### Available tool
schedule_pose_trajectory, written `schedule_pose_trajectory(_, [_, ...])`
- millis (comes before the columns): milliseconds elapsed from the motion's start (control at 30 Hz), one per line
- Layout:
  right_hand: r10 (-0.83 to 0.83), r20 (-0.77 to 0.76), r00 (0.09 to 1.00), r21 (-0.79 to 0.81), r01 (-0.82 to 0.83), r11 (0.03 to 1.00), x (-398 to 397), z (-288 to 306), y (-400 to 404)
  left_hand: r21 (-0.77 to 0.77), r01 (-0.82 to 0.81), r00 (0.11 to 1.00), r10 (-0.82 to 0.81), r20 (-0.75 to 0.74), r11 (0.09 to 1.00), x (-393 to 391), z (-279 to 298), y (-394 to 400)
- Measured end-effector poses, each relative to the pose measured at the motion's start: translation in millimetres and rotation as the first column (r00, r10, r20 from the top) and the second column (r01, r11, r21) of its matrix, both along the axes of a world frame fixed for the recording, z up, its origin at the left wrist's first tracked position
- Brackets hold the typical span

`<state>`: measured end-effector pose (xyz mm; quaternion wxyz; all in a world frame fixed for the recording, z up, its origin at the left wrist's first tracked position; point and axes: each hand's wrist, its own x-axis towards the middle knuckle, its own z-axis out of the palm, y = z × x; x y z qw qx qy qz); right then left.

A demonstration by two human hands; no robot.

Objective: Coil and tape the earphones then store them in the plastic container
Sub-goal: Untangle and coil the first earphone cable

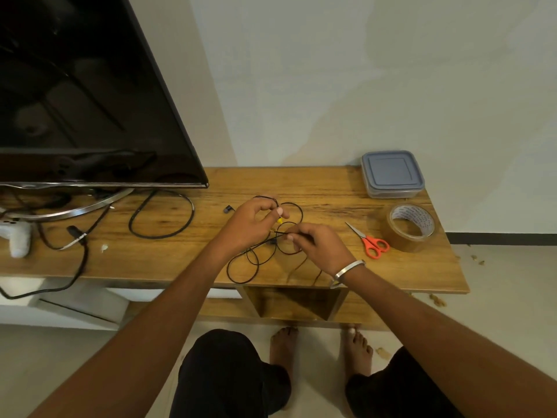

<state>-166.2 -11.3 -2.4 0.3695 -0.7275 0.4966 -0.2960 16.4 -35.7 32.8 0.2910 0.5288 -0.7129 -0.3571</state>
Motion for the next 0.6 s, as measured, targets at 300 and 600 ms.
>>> schedule_pose_trajectory(300, [-0.033, 0.05, 0.998, 0.0, 0.033, 0.999, -17, 17, -9, 0.06, 0.06, 0.994, -0.065, 0.086, 0.996, 4, 5, 5])
schedule_pose_trajectory(600, [0.004, 0.03, 1.0, -0.058, -0.003, 0.998, -22, 22, -20, 0.213, 0.183, 0.971, -0.21, 0.113, 0.96, 4, -4, 9])
